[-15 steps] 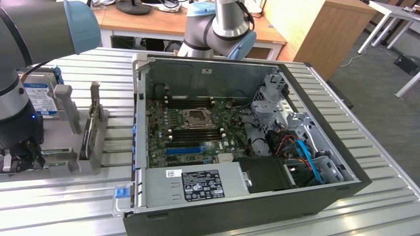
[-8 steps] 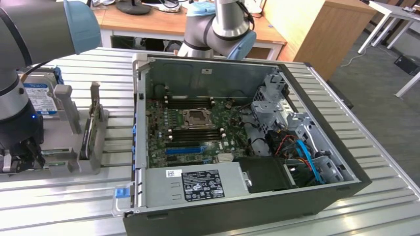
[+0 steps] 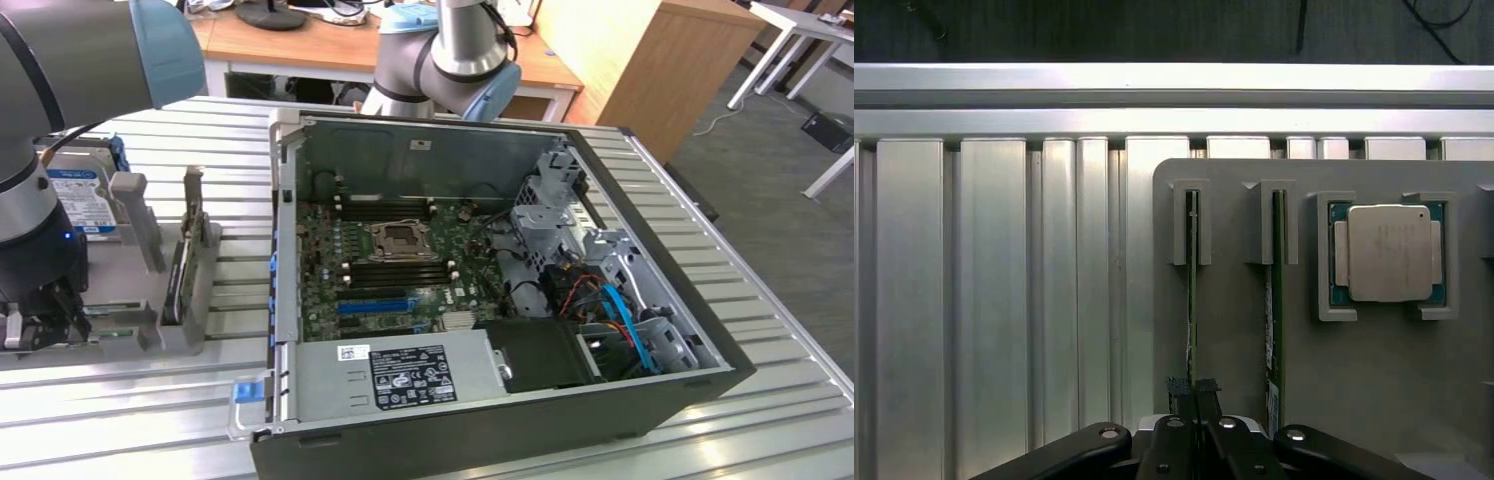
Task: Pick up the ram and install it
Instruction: 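Pick up the ram and move it above insertion slot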
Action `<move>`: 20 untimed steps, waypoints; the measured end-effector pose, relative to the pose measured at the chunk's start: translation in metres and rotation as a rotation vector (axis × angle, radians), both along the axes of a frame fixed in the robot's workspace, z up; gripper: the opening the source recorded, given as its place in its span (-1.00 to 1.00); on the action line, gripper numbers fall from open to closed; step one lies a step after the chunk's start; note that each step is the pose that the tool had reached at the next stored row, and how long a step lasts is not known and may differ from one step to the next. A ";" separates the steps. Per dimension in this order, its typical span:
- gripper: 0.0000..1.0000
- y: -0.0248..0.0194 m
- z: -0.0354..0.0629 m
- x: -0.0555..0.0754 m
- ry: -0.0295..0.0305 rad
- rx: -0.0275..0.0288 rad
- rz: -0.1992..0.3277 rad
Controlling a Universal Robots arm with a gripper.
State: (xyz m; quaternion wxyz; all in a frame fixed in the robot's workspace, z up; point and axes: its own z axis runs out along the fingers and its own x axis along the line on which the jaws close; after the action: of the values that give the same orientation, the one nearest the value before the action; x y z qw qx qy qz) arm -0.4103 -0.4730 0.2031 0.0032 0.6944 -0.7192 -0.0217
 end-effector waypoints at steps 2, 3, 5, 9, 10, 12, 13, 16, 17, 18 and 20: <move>-0.76 0.0000 0.0019 0.000 0.0000 -0.0040 0.000; -0.76 0.0000 0.0031 0.000 0.0000 -0.0065 0.000; -0.76 0.0000 0.0056 0.000 0.0000 -0.0113 0.000; -0.76 0.0000 0.0071 0.000 -0.0001 -0.0145 0.000; -0.76 0.0000 0.0071 0.000 -0.0001 -0.0146 0.000; -0.76 0.0000 0.0081 0.000 0.0003 -0.0153 0.000; -0.76 0.0000 0.0085 0.000 0.0003 -0.0153 0.000; -0.76 0.0000 0.0085 0.000 0.0000 -0.0151 0.000; -0.76 0.0000 0.0085 0.000 0.0000 -0.0151 0.000; -0.76 0.0000 0.0085 0.000 0.0000 -0.0151 0.000; -0.76 0.0000 0.0087 0.000 0.0000 -0.0151 0.000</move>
State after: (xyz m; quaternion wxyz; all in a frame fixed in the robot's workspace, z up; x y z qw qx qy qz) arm -0.4102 -0.4730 0.2117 0.0084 0.6944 -0.7194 -0.0163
